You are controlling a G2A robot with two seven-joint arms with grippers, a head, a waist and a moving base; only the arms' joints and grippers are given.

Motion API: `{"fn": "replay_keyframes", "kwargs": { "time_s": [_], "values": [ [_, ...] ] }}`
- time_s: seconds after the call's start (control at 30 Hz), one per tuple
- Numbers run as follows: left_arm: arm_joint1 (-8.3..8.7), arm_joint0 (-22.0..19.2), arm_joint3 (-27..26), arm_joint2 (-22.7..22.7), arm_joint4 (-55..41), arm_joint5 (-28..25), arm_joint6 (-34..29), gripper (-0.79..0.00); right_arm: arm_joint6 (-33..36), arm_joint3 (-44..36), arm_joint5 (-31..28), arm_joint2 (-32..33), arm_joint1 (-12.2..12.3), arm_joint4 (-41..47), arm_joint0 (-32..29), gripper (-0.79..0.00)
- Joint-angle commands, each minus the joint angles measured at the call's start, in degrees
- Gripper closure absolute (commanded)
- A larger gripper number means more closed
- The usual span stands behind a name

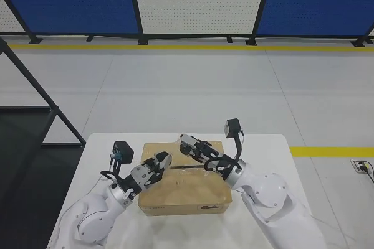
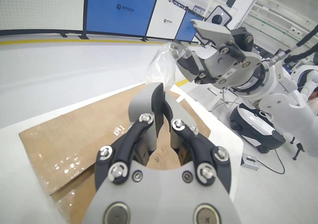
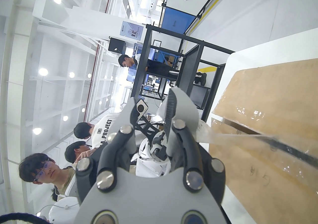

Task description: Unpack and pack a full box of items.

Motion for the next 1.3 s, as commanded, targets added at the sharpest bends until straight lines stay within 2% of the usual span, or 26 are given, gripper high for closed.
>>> {"fn": "replay_keyframes", "kwargs": {
  "time_s": [0.0,0.2,0.47,0.7,0.87,1.0,1.2,1.27],
  "values": [
    [0.05,-0.3,0.9,-0.2,-2.3,-1.3,-0.5,0.000,-0.6,-0.6,-0.2,1.3,0.1,0.0,-0.9,-0.785],
    [0.37,-0.6,2.3,-1.6,-7.2,-4.3,-2.2,0.000,-1.9,-2.8,0.4,5.3,0.7,0.1,-4.1,-0.785],
    [0.64,-0.8,3.0,-2.2,-8.7,-5.2,-3.1,0.000,-0.8,-4.1,3.0,7.8,1.1,-0.1,-6.4,-0.785],
    [0.74,-1.0,3.5,-2.2,-9.3,-5.7,-3.0,0.000,4.3,-1.0,12.6,6.1,1.2,-1.3,-4.2,-0.785],
    [0.84,-1.0,3.9,-2.2,-10.0,-6.1,-3.1,0.000,6.6,2.8,13.0,4.7,0.8,1.0,-2.6,-0.785],
    [0.91,-1.0,3.9,-2.2,-10.5,-6.1,-3.3,-0.055,8.8,5.6,12.9,3.2,0.4,2.0,-1.2,-0.785],
    [1.05,-1.0,4.0,-2.2,-10.9,-6.3,-3.8,-0.114,8.5,8.0,12.8,2.0,-0.1,1.9,0.4,-0.785],
    [1.11,-0.9,4.0,-2.3,-11.3,-6.3,-4.0,-0.203,8.0,8.4,13.0,1.9,-0.1,1.6,0.7,-0.785]
  ]
}}
